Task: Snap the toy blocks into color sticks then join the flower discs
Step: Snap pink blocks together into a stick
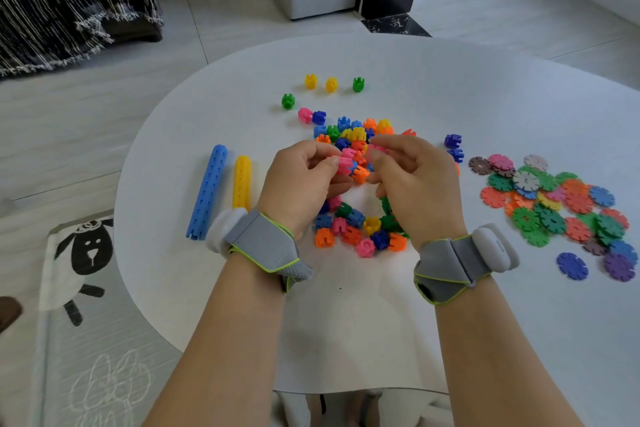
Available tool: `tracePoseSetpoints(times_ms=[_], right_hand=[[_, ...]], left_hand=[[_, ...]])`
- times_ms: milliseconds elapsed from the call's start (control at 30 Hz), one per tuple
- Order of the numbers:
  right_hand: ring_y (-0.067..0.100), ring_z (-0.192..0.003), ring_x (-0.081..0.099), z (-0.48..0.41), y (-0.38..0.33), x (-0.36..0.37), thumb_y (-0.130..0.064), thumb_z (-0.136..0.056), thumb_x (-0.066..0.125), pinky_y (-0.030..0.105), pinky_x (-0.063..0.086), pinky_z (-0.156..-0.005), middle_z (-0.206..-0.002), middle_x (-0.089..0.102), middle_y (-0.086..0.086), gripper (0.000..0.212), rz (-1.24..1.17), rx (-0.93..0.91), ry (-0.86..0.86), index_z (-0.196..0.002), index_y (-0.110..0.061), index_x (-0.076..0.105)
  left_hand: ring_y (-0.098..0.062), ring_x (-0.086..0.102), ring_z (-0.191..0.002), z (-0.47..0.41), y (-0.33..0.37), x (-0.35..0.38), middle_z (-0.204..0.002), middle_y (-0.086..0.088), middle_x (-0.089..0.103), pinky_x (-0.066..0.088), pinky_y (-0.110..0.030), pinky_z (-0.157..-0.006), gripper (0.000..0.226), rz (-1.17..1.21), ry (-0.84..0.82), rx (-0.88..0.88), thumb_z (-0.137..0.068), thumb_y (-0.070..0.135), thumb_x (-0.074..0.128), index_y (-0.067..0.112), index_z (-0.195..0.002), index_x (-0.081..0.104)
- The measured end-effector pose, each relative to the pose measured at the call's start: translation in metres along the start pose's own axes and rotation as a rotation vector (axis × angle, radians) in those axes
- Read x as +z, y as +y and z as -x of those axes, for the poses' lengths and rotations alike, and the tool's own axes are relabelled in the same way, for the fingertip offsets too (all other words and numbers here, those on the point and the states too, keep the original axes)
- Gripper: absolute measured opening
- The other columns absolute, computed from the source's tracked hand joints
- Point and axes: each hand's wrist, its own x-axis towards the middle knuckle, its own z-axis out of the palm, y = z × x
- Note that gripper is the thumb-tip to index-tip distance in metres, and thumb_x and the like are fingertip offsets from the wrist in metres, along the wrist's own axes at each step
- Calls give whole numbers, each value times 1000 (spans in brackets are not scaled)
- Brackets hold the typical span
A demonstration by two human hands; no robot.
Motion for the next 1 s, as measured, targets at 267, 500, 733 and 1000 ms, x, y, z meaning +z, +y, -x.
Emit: tracePoseSetpoints(times_ms=[267, 500, 733, 1000], right_hand=[[24, -78, 70, -2, 4, 2, -16, -76, 71, 46, 57, -77, -79, 70, 7, 11, -207, 101, 96, -80, -15, 61], [7, -88, 69, 1, 1, 0, -11, -85, 67, 33, 57, -84, -95, 73, -2, 17, -170, 34, -98, -98, -22, 68], [12, -80, 71, 2, -1, -3, -2, -85, 66, 24, 57, -76, -87, 73, 4, 14, -227, 30, -176, -91, -14, 68], [10, -77, 70, 3, -1, -4, -6, -83, 69, 30, 57, -79, -87, 72, -4, 21, -139, -7, -180, -84, -27, 67]], left_hand=[[-12, 67, -61, 4, 8, 3, -82, -11, 66, 55, -21, -61, 15, 183, -62, -49, -94, 0, 47, 4, -91, 61], [-13, 67, -63, 3, 7, 3, -82, -10, 66, 55, -22, -61, 15, 159, -53, -49, -96, 5, 46, 5, -93, 61], [-14, 67, -62, 2, 7, 2, -77, -8, 66, 55, -22, -59, 18, 161, -32, -56, -97, 6, 45, 8, -88, 61], [-13, 66, -60, 1, 7, 0, -76, -7, 66, 55, -23, -59, 18, 133, -29, -38, -96, 6, 47, 7, -87, 62]])
